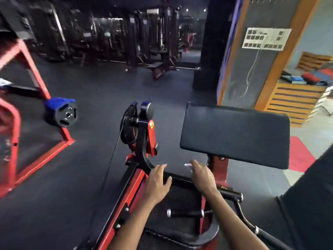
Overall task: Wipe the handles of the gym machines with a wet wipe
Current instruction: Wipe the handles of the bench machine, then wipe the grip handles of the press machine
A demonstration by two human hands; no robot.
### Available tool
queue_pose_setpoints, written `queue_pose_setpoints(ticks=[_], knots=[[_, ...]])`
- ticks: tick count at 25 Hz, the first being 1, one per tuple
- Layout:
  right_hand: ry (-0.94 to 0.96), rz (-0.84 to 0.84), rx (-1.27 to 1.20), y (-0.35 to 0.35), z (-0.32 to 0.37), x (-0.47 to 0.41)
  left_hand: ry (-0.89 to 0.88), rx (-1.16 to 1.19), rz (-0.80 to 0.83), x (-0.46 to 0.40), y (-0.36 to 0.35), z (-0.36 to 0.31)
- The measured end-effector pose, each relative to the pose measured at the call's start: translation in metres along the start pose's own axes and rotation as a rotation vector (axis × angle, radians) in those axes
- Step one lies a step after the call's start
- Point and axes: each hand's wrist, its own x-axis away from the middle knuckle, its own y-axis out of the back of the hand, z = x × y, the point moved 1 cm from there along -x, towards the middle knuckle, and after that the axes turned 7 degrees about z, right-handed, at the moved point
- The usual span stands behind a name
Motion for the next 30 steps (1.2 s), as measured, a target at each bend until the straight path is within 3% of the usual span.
queue_pose_setpoints(ticks=[6,15,22,30], knots=[[0.307,0.046,-0.076,-0.037,0.144,-0.007,0.191,-0.023,-0.240,0.072,0.111,0.063],[0.569,0.195,-0.244,-0.101,0.349,0.080,0.524,-0.054,-0.472,0.261,0.244,0.144],[0.816,0.368,-0.290,-0.153,0.491,0.167,0.716,-0.090,-0.664,0.403,0.319,0.180],[1.034,0.533,-0.265,-0.176,0.608,0.233,0.940,-0.105,-0.911,0.518,0.371,0.193]])
